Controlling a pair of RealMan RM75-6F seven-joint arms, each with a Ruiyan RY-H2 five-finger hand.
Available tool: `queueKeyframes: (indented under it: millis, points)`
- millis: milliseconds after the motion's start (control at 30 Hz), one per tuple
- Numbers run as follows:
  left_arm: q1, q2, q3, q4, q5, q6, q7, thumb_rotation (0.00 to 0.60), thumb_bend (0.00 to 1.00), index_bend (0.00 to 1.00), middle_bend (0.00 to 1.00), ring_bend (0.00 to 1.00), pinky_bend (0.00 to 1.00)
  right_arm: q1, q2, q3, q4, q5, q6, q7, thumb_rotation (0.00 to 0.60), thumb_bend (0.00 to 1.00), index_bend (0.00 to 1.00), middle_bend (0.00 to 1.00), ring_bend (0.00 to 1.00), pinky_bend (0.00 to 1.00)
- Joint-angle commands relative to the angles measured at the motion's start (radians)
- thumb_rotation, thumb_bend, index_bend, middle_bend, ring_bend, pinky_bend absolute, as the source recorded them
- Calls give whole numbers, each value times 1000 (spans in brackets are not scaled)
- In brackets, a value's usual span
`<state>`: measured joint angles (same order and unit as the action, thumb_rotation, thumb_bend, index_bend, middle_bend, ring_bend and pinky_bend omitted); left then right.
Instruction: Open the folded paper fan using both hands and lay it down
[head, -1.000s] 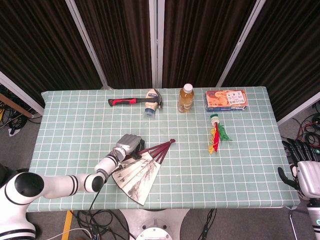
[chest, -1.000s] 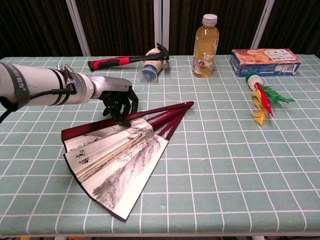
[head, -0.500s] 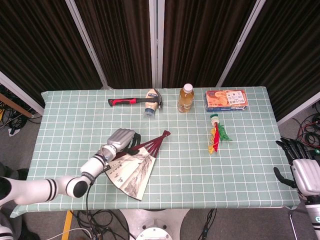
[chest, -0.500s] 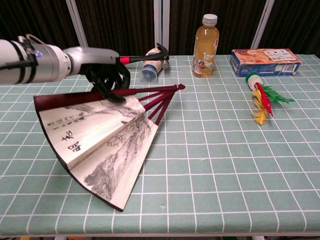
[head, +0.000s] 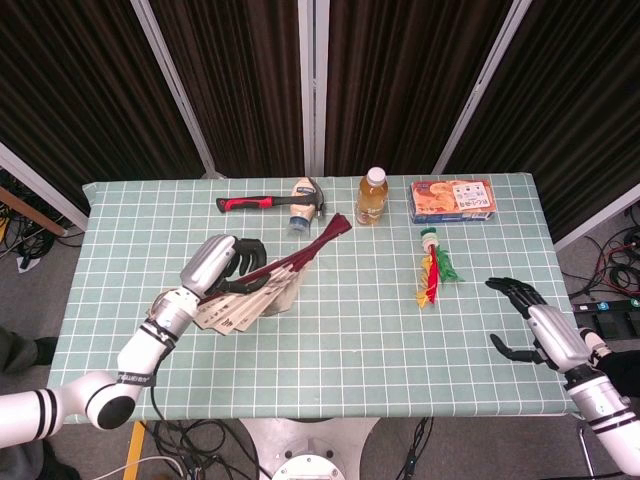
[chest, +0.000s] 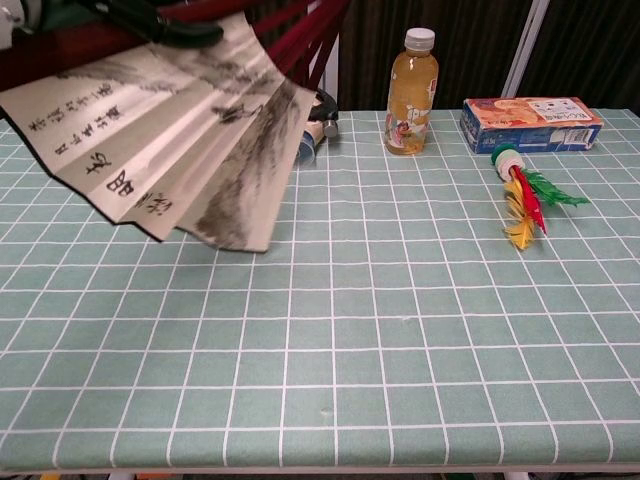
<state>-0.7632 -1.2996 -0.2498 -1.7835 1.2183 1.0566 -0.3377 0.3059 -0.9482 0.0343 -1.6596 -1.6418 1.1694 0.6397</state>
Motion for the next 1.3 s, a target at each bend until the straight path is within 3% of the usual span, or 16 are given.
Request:
queueKeyframes:
  millis: [33, 300, 700, 1000, 1200, 1300]
  points:
    - [40, 8, -36, -32, 64, 59, -78, 600, 338, 621, 722, 714, 805, 148, -19, 5, -11, -62, -131, 216, 600, 301, 120, 98, 0, 0]
    - [55, 29, -60, -78, 147, 101, -146, 600, 334, 621, 722, 714, 803, 295, -76, 60, -9, -27, -238, 306, 600, 301, 120, 103, 0, 0]
    - [56, 53, -75, -135, 210, 135, -122, 600, 331, 621, 722, 714, 799, 439, -114, 138, -52, 97, -369, 301, 600, 313, 126, 118, 0, 0]
    - [49, 55, -78, -139, 219, 138, -101, 600, 330, 620, 722, 714, 796, 528, -134, 167, -62, 161, -473, 278, 600, 340, 193, 146, 0, 0]
    - [49, 55, -76, -138, 230, 144, -105, 600, 329, 621, 722, 714, 795, 577, -165, 189, -54, 227, -534, 252, 600, 433, 255, 170, 0, 0]
    - [50, 54, -75, -132, 233, 147, -106, 600, 329, 621, 722, 714, 794, 595, -179, 197, -53, 249, -555, 237, 600, 527, 334, 193, 0, 0]
